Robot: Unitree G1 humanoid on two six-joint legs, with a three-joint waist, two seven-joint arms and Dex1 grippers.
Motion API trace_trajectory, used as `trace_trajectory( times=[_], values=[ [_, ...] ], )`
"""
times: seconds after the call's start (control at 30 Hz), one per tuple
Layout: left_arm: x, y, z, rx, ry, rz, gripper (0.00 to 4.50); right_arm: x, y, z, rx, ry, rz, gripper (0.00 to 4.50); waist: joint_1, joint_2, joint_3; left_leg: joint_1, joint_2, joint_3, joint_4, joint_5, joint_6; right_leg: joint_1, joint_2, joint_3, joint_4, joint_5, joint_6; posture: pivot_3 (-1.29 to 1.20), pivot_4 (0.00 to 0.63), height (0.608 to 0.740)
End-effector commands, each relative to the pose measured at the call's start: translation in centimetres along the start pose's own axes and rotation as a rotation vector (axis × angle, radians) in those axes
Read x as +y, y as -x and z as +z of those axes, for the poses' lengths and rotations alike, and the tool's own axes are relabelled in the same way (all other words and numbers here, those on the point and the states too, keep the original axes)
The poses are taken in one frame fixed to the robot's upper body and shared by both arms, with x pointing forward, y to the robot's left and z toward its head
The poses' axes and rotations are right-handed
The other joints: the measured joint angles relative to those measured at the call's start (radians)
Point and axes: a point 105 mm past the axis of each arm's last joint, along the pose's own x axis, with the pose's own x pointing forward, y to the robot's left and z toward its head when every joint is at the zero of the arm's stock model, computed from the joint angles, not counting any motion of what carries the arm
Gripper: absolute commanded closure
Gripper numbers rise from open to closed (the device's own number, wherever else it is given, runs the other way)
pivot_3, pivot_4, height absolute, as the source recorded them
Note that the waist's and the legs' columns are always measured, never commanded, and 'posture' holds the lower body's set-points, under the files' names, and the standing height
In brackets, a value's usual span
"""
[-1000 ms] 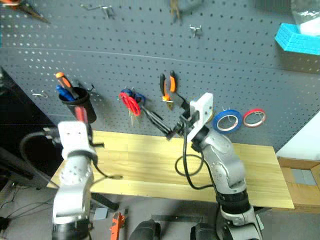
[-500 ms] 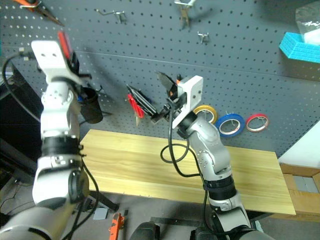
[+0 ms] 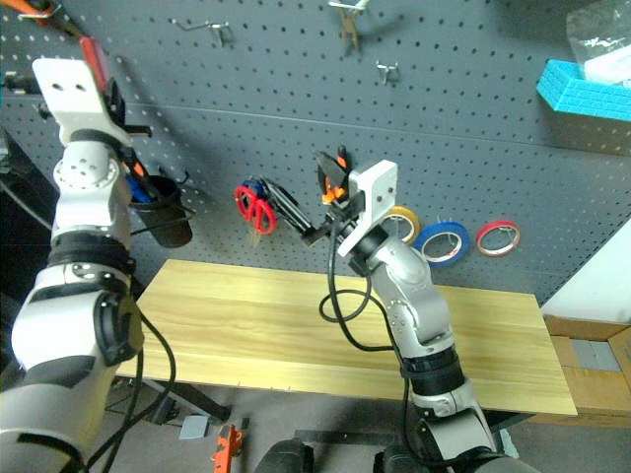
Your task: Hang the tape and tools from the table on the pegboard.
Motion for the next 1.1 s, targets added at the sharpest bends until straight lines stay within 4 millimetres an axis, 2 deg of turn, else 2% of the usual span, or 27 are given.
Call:
trace_trajectory(
  times=[0.03, 0.43, 0.77, 1.1],
  values=[
    [0.5, 0.2, 0.2, -0.031, 0.01, 0.002, 3.65, 0.2, 0.1, 1.2, -0.044, 0.02, 0.0, 0.0, 0.001, 0.0, 0.0, 0.0, 0.0, 0.0, 0.0, 0.0, 0.0, 0.0, 0.0, 0.0, 0.0, 0.0, 0.0, 0.15, 0.025, 0.74],
    [0.1, 1.5, -2.3, 0.015, 0.018, -0.014, 3.65, 0.0, 0.6, 0.7, -0.016, 0.017, -0.012, 0.0, 0.003, 0.001, 0.0, 0.0, 0.0, -0.001, 0.001, 0.0, 0.0, 0.001, 0.0, 0.0, 0.002, 0.0, 0.0, 0.16, 0.059, 0.74],
    [0.4, 0.1, 0.7, -0.047, 0.036, -0.015, 3.65, -0.1, 0.3, 0.8, -0.02, 0.024, -0.013, 0.0, 0.005, 0.001, 0.0, 0.0, 0.0, -0.002, 0.002, 0.0, 0.0, 0.001, 0.0, -0.001, 0.004, 0.0, 0.0, 0.16, 0.055, 0.74],
    [-0.7, -0.3, 1.3, -0.062, 0.041, -0.04, 3.65, -0.4, 0.8, 0.4, -0.011, 0.029, -0.03, 0.0, 0.003, 0.001, 0.001, 0.001, 0.0, -0.001, 0.002, 0.0, 0.0, 0.001, 0.001, 0.0, 0.005, 0.0, 0.0, 0.15, 0.066, 0.74]
  ],
)
